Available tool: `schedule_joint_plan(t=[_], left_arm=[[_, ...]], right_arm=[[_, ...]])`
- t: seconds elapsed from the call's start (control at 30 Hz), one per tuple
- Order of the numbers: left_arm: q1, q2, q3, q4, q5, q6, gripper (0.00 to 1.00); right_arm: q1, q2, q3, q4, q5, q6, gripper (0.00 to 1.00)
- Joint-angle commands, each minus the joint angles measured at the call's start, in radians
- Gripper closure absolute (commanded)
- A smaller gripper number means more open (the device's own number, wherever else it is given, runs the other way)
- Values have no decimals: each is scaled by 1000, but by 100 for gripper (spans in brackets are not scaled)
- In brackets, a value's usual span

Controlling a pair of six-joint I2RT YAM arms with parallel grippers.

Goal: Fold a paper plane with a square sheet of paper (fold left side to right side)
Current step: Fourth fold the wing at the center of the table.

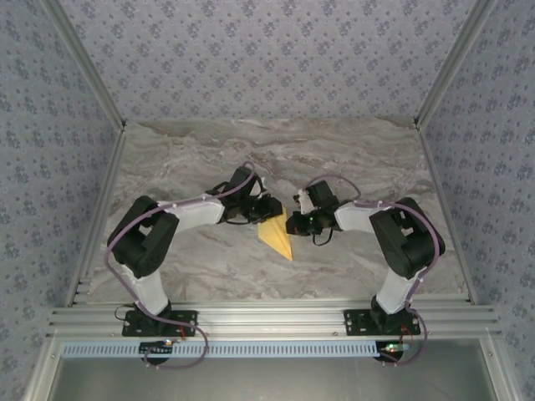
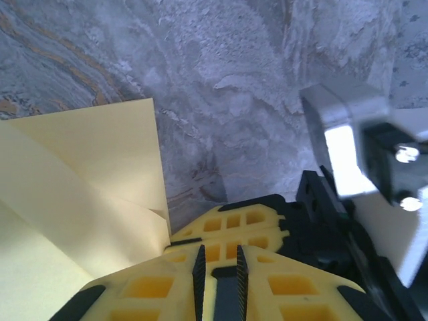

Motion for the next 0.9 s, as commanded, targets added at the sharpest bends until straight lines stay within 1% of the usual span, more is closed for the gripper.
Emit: schedule_joint_plan(t=[0.0, 0.27, 0.63, 0.77, 0.87], left_arm=[[-7, 44, 31, -14, 22, 3, 79], [-6, 91, 14, -39, -13, 12, 79], [-6, 96, -51, -41, -46, 10, 79], [-7, 98, -78, -31, -50, 5, 80], [-7, 100, -97, -28, -58, 3, 80]], right_arm=[[16, 43, -9, -89, 55, -20, 97], [18, 40, 0, -111, 66, -32, 98], [18, 39, 6, -131, 78, -47, 97], [18, 28, 7, -106, 50, -43, 96], [14, 2, 12, -85, 31, -37, 93]])
